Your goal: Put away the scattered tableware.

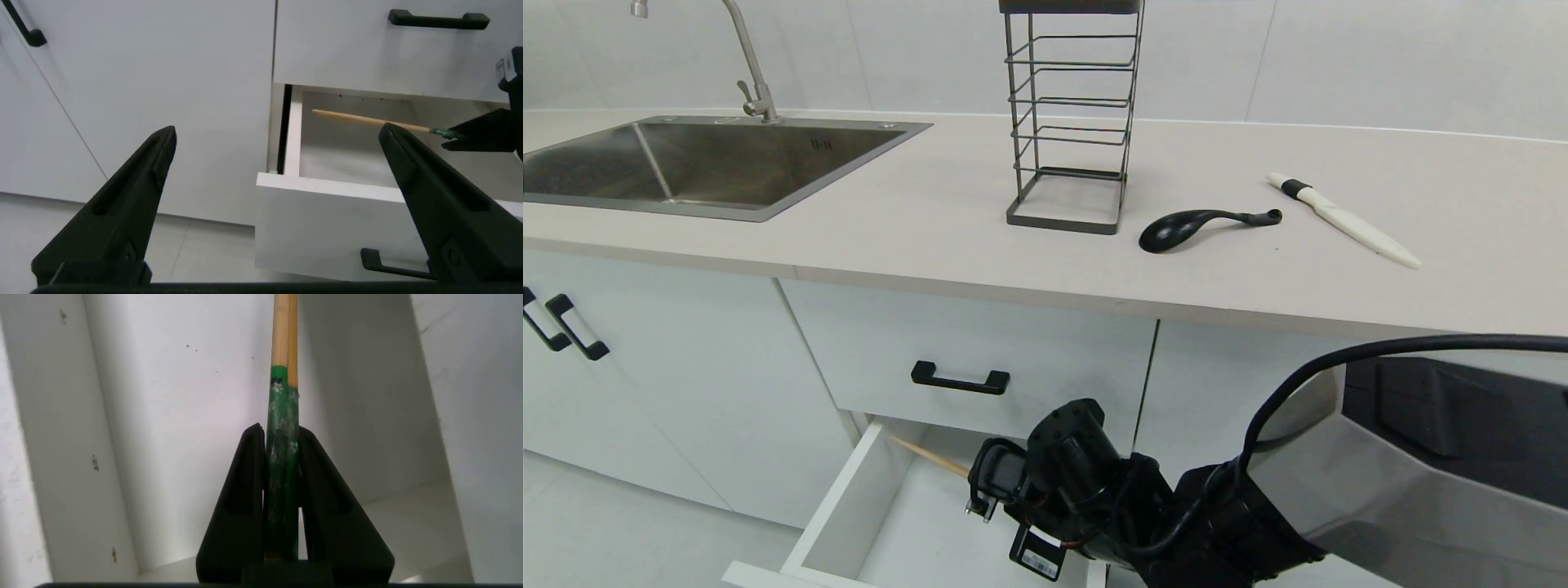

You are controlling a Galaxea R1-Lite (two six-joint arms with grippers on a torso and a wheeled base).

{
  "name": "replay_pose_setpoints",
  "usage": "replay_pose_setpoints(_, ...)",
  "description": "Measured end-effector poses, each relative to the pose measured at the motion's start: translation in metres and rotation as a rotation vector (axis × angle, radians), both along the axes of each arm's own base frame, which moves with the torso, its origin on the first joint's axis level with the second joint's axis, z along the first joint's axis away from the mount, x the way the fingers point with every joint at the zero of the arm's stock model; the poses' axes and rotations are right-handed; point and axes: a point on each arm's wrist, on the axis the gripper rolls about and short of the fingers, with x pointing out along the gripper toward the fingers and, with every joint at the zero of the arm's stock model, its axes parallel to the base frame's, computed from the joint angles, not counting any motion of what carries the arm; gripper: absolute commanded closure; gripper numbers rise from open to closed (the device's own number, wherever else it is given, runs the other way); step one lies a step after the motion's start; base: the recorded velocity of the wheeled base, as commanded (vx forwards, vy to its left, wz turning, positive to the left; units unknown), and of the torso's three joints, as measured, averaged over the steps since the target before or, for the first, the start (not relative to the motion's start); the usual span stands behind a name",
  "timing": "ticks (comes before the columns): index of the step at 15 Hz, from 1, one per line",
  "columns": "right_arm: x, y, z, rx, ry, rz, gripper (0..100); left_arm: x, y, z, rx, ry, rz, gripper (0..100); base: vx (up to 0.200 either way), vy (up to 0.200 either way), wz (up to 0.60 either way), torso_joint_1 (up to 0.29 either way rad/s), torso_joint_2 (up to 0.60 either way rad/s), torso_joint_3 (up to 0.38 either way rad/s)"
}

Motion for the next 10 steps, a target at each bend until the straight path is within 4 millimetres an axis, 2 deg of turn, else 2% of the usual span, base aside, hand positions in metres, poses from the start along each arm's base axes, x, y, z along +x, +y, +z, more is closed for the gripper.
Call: replay_pose_setpoints(10, -0.004, 0.011, -0.021, -0.029, 0.02, 0.024, 100, 0.0, 0.0, 0.0, 0.0, 0.0, 0.0, 0, 0.0, 0.0, 0.0, 0.0, 0.0, 0.0)
